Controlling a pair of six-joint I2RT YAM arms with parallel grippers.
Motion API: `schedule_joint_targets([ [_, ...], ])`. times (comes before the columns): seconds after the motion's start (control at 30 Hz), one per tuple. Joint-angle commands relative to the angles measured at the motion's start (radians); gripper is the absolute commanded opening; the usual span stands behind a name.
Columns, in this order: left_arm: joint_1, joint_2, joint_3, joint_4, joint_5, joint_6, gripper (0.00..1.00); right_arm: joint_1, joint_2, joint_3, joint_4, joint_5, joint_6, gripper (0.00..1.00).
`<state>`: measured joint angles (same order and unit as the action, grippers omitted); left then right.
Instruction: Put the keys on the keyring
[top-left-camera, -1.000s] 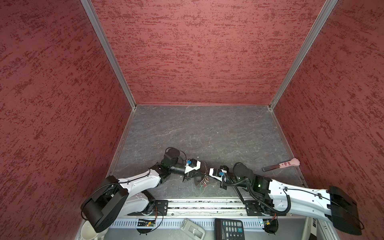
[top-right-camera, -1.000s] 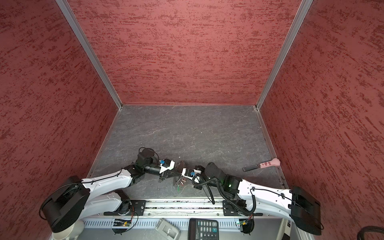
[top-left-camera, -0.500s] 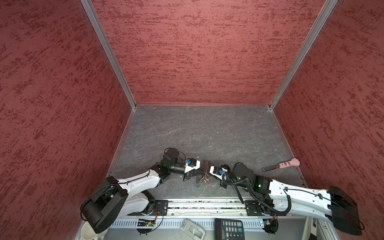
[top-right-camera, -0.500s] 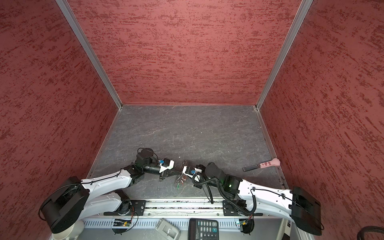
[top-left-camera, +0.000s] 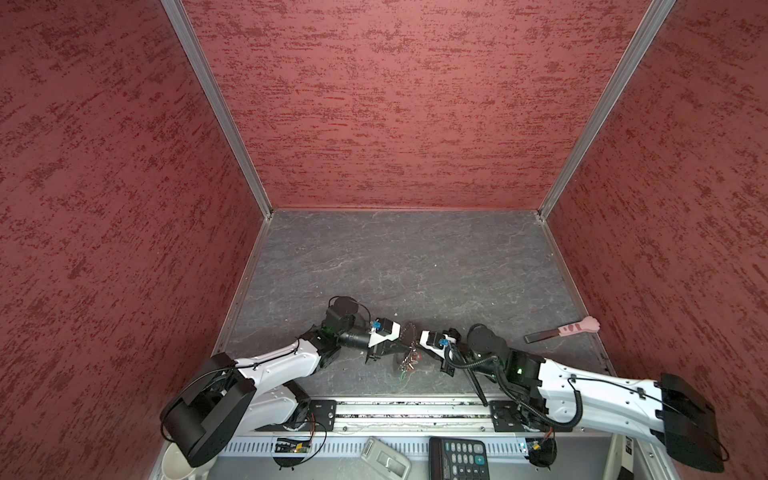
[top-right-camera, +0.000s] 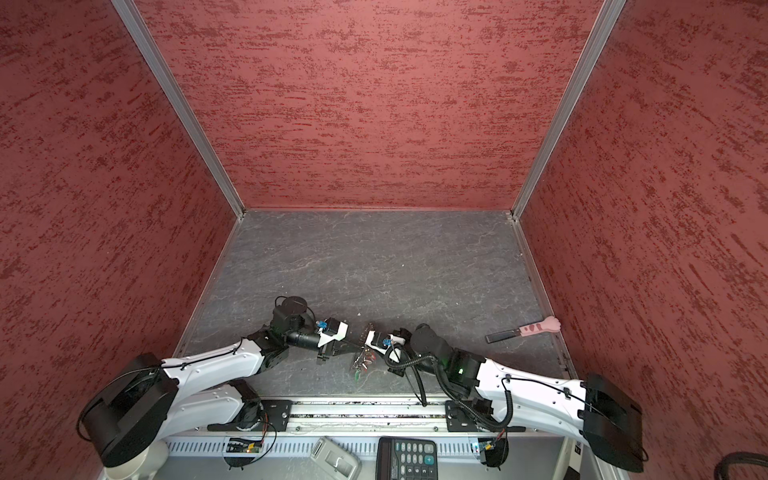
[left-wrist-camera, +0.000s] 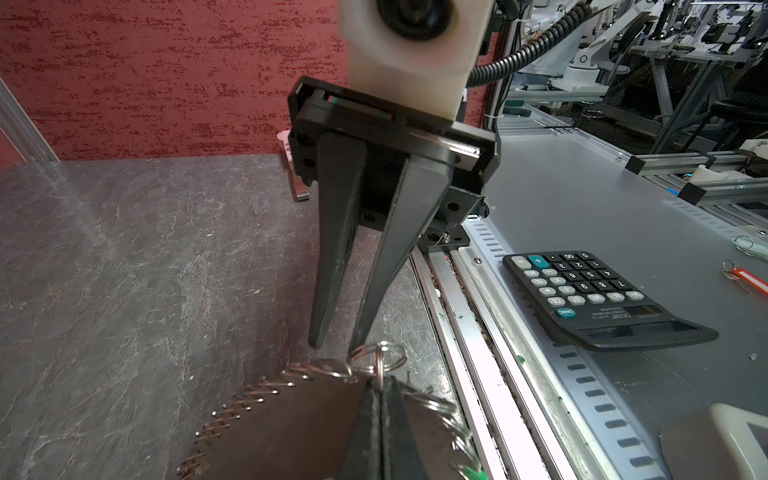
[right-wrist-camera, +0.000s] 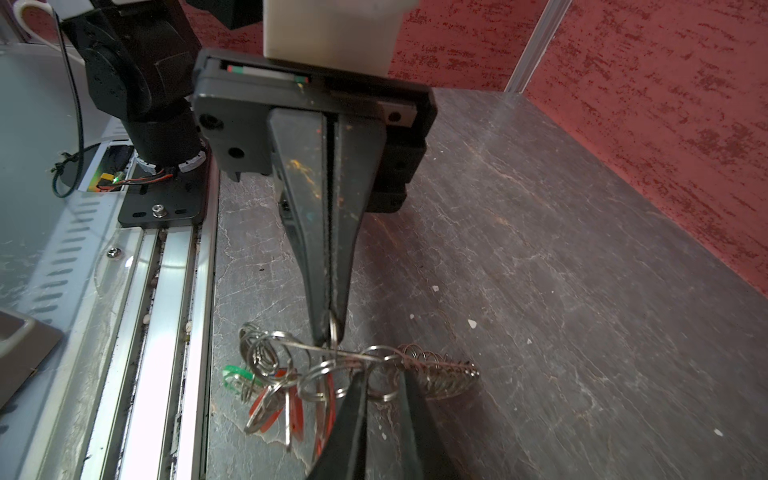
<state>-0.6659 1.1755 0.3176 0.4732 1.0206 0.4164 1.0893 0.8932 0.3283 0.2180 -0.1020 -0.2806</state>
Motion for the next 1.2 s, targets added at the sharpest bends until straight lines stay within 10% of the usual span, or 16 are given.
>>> schedule_joint_targets([
  [0.0, -0.001, -0.014, -0.007, 0.036, 0.027, -0.001, 0.0, -0.006, -0.025, 0.0, -0.005, -0.065, -0.006, 0.19],
  [1.17, -0.006, 0.02, 0.015, 0.013, 0.098, 0.008, 0.0, -0.005, -0.005, 0.012, 0.017, -0.117, -0.024, 0.28],
])
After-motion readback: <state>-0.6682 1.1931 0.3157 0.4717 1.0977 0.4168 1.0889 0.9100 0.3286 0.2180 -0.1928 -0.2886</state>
